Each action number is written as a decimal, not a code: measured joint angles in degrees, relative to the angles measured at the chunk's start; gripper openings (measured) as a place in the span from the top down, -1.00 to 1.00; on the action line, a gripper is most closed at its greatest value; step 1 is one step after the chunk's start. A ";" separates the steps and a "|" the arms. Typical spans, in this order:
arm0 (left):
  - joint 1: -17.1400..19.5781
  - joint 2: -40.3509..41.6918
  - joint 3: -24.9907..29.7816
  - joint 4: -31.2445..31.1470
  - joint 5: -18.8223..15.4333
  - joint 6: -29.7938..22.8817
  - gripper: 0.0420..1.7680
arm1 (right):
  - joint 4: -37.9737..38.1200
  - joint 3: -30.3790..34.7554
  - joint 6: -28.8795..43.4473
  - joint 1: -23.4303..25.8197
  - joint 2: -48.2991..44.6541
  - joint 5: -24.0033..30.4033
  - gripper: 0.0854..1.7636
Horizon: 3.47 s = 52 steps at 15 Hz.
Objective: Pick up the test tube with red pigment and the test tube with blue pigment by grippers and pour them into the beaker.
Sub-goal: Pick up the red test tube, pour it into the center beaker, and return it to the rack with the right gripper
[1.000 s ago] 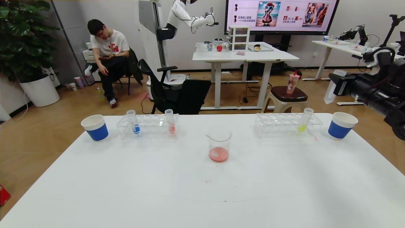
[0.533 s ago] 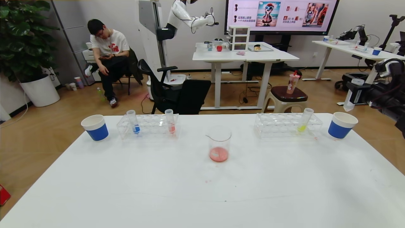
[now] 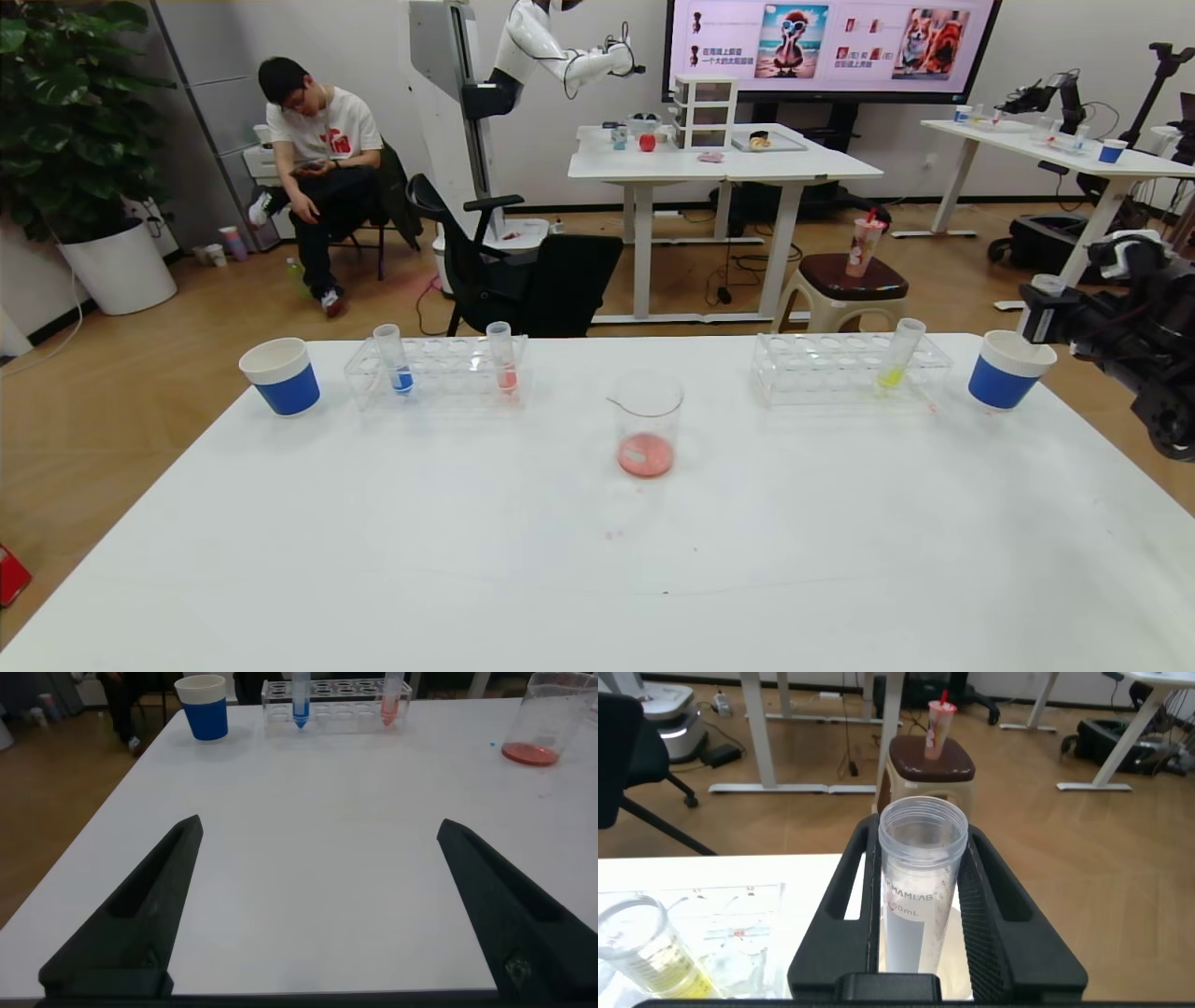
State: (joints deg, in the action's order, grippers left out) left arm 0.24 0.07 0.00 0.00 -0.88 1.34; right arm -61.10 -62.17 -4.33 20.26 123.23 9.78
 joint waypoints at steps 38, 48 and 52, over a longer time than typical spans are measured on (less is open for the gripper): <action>0.00 0.00 0.00 0.00 0.02 -0.05 -0.98 | 25.95 25.49 1.57 -19.77 -74.25 -0.57 -0.97; 0.00 0.00 0.00 -0.05 -0.11 0.37 -0.98 | 49.31 42.34 -0.90 -20.10 -116.52 -0.96 -0.97; 0.00 0.00 0.00 -0.02 0.00 0.09 -0.98 | 51.15 53.42 -1.34 -19.96 -122.25 -5.03 -0.97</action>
State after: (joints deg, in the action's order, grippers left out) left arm 0.24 0.07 0.00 -0.02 -0.88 1.43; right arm -9.95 -8.75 -5.67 0.30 0.99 4.74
